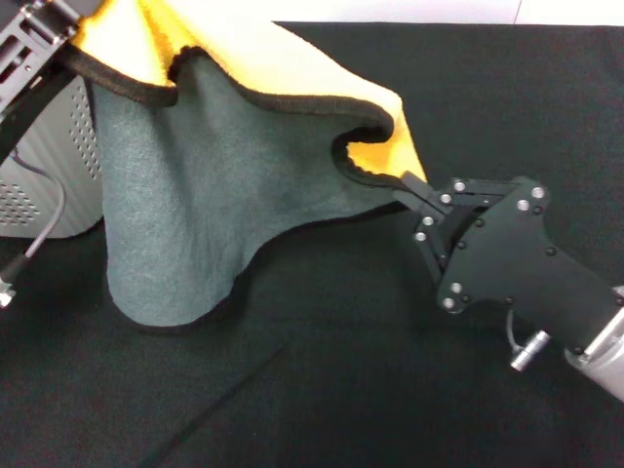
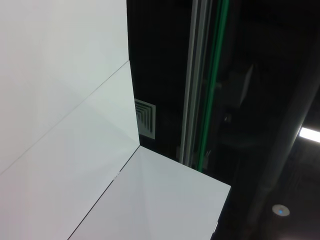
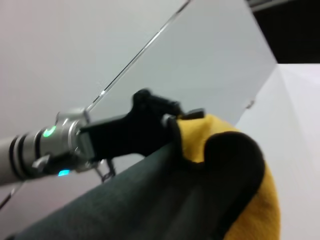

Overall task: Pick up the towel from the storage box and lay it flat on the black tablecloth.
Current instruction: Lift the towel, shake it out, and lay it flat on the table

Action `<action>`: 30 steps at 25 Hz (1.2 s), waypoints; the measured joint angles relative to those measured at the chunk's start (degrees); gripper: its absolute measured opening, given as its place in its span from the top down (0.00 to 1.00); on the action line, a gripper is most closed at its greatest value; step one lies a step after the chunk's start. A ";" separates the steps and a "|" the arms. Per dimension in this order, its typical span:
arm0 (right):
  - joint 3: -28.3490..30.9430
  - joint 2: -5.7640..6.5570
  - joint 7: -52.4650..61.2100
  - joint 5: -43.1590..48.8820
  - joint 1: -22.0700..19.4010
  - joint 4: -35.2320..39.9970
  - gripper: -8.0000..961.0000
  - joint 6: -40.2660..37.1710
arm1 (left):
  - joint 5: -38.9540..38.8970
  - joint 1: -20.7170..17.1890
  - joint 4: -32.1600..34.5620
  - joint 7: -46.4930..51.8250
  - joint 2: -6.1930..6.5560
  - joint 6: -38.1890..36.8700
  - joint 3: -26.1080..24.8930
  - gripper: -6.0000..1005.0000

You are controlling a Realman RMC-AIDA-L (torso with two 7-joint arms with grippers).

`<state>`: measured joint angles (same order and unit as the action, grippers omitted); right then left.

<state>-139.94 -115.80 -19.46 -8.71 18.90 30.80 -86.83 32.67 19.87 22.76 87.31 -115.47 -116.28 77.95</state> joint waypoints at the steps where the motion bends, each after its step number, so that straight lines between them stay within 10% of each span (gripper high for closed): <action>1: 0.07 0.06 2.07 0.02 0.04 -0.60 0.99 -0.78 | 0.00 0.00 0.00 0.00 0.00 0.00 0.00 0.97; 30: 11.18 4.00 48.65 0.78 2.28 -3.91 0.99 -22.33 | 7.56 0.46 -6.58 -19.87 0.12 0.44 0.00 0.94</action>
<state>-128.75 -111.80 29.19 -7.93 21.19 26.88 -109.16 40.23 20.33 16.18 67.43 -115.35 -115.85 77.95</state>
